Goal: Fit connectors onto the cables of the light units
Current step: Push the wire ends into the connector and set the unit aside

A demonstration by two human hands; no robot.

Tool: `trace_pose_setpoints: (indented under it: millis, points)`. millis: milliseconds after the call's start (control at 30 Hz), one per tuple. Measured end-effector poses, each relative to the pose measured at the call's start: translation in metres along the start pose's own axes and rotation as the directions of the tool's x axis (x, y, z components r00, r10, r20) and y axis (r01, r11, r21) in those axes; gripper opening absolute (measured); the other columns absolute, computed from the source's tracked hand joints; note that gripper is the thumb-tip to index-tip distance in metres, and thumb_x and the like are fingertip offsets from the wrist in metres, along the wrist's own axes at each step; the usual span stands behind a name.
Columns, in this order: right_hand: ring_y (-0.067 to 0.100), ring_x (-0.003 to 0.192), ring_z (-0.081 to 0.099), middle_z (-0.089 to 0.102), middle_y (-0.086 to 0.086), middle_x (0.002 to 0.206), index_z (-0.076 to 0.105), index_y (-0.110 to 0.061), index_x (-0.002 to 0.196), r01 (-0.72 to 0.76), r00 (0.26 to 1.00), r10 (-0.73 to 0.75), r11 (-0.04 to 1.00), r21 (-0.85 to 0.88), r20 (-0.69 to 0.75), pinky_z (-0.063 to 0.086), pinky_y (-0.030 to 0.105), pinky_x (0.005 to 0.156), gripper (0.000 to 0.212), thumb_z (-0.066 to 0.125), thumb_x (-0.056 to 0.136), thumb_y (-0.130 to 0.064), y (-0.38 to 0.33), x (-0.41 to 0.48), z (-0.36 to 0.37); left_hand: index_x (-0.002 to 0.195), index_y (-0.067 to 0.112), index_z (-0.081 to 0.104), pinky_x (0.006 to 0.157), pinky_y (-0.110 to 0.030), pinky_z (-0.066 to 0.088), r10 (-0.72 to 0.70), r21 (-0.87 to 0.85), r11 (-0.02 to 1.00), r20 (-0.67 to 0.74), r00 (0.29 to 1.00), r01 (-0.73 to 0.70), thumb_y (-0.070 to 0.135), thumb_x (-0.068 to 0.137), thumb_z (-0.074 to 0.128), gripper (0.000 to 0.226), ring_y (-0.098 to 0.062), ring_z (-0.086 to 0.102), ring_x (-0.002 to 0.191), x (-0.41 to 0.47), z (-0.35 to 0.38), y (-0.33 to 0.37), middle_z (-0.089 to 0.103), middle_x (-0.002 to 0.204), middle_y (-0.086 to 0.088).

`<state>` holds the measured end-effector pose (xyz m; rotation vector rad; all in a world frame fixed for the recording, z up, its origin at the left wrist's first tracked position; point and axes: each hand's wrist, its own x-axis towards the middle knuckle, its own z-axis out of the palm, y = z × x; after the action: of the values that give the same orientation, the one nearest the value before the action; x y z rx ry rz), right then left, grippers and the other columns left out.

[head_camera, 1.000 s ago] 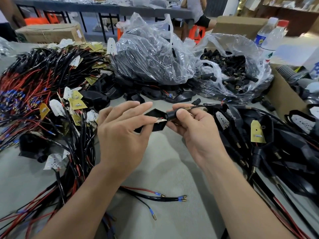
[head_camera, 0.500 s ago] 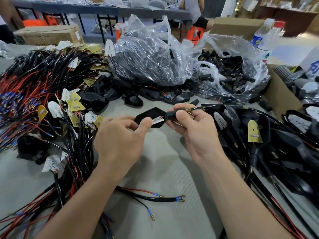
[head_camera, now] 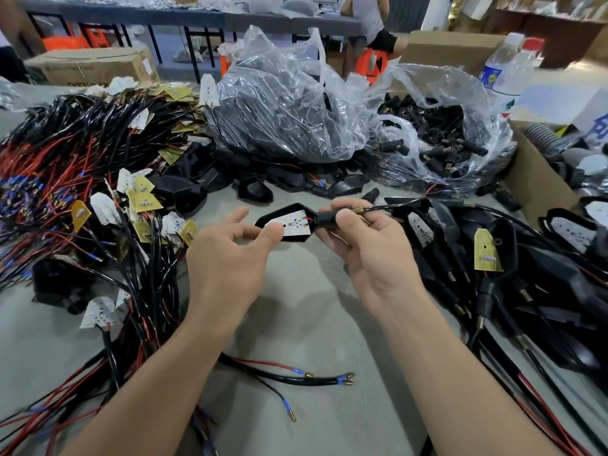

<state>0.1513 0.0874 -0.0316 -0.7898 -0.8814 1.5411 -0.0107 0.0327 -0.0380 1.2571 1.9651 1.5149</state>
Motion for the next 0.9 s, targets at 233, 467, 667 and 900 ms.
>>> trace_pose_setpoints:
  millis: [233, 467, 667, 900]
  points:
    - [0.022, 0.088, 0.070, 0.067, 0.015, 0.092, 0.066, -0.004, 0.094, -0.017, 0.996, 0.013, 0.999, 0.042, 0.094, 0.060, 0.040, 0.093, 0.018, 0.053, 0.098, 0.007, -0.001, -0.003, 0.000, 0.105, 0.033, 0.055, 0.083, -0.026, 0.049, -0.086, 0.015, 0.996, 0.003, 0.996, 0.086, 0.056, 0.079, 0.073, 0.040, -0.008, 0.064, 0.100, 0.001, 0.005, -0.002, 0.063, 0.104, 0.019]
    - [0.015, 0.091, 0.069, 0.074, 0.007, 0.096, 0.073, -0.008, 0.102, -0.027, 0.993, 0.043, 0.989, -0.142, 0.110, 0.059, 0.031, 0.087, 0.015, 0.060, 0.097, -0.002, 0.000, -0.006, -0.004, 0.107, 0.017, 0.070, 0.053, -0.027, 0.056, -0.128, -0.443, 0.827, 0.450, 0.884, 0.346, 0.014, 0.107, 0.048, 0.022, -0.024, 0.071, 0.059, 0.005, 0.003, -0.001, 0.076, 0.086, -0.017]
    - [0.014, 0.092, 0.070, 0.076, 0.005, 0.096, 0.072, -0.010, 0.104, -0.018, 0.990, 0.043, 0.982, -0.188, 0.134, 0.059, 0.034, 0.088, 0.017, 0.059, 0.098, -0.001, -0.001, -0.011, 0.000, 0.107, 0.010, 0.068, 0.054, -0.025, 0.056, -0.118, -0.464, 0.825, 0.418, 0.901, 0.323, 0.014, 0.106, 0.049, 0.020, -0.020, 0.070, 0.059, 0.002, 0.003, 0.001, 0.076, 0.080, -0.016]
    - [0.009, 0.088, 0.065, 0.076, 0.002, 0.094, 0.074, -0.012, 0.109, 0.248, 0.940, -0.131, 0.895, -0.371, 0.314, 0.053, 0.030, 0.088, 0.025, 0.062, 0.095, 0.003, -0.026, -0.015, 0.021, 0.099, 0.003, 0.066, 0.050, -0.018, 0.051, -0.233, -0.699, 0.478, 0.483, 0.844, 0.532, 0.020, 0.104, 0.051, 0.023, -0.009, 0.059, 0.051, 0.013, -0.005, 0.005, 0.071, 0.073, -0.012]
